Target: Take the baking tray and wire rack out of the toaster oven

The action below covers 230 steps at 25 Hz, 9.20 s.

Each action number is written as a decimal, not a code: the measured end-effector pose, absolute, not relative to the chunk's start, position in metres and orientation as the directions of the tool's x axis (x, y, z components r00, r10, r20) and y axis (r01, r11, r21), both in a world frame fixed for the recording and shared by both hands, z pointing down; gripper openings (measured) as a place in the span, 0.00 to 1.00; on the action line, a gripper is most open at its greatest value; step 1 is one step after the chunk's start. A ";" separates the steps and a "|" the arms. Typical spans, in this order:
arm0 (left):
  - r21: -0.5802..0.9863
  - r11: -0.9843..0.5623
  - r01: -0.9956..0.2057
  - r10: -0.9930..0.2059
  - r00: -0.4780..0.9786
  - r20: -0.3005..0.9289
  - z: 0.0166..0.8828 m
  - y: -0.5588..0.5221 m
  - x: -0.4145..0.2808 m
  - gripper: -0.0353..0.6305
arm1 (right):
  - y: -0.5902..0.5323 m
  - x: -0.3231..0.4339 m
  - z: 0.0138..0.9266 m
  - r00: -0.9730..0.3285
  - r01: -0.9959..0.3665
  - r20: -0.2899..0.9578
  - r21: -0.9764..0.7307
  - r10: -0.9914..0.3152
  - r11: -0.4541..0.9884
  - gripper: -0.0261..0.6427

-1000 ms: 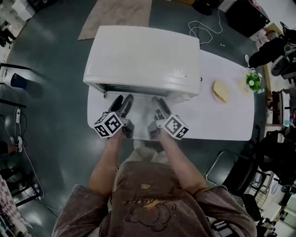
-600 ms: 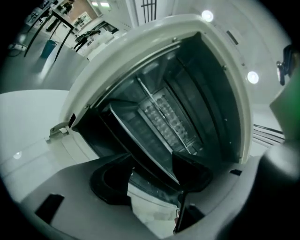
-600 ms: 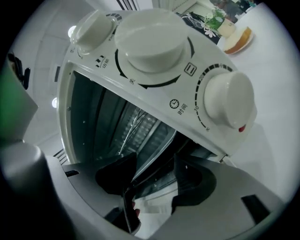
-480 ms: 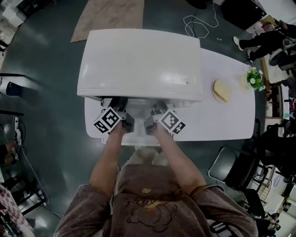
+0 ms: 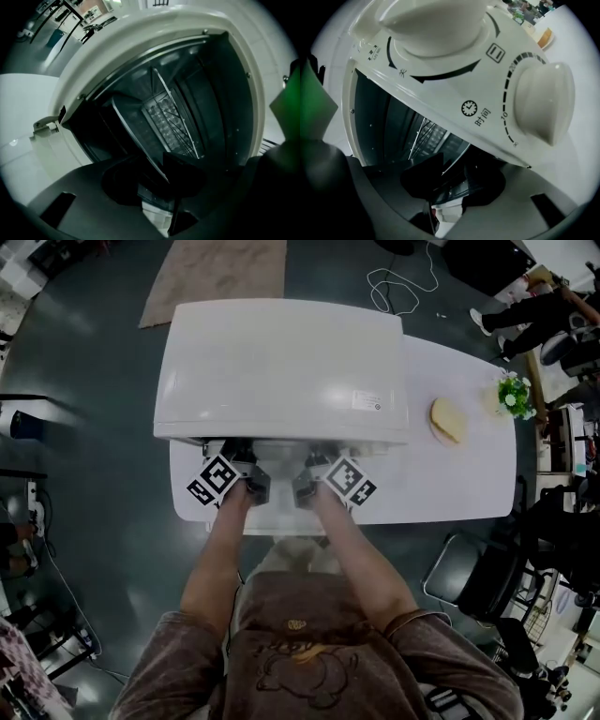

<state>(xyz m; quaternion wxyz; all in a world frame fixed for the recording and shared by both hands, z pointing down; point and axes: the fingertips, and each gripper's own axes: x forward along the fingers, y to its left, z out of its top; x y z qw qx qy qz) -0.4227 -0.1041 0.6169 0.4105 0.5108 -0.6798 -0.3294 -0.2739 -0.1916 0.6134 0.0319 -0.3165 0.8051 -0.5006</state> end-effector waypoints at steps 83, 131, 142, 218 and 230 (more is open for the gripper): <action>0.970 0.125 -0.209 -0.955 0.241 0.175 0.557 -0.038 0.019 0.16 | -0.079 0.190 0.552 -0.713 -0.402 0.226 -0.908 -0.663 0.122 0.18; 0.923 0.336 -0.187 -0.823 0.418 0.384 0.665 -0.099 0.007 0.29 | -0.153 0.179 0.672 -0.554 -0.439 0.377 -0.890 -0.742 -0.125 0.13; 0.942 0.272 -0.199 -0.849 0.412 0.332 0.651 -0.094 -0.003 0.28 | -0.142 0.176 0.681 -0.569 -0.487 0.399 -0.868 -0.720 -0.096 0.25; 0.972 0.097 -0.215 -0.977 -0.206 0.052 0.568 -0.085 -0.436 0.30 | -0.180 -0.273 0.565 -0.841 -0.295 0.117 -0.918 -0.528 0.266 0.24; 0.982 0.106 -0.154 -0.972 -0.226 0.070 0.571 -0.080 -0.436 0.09 | -0.178 -0.274 0.566 -0.840 -0.290 0.126 -0.927 -0.528 0.239 0.09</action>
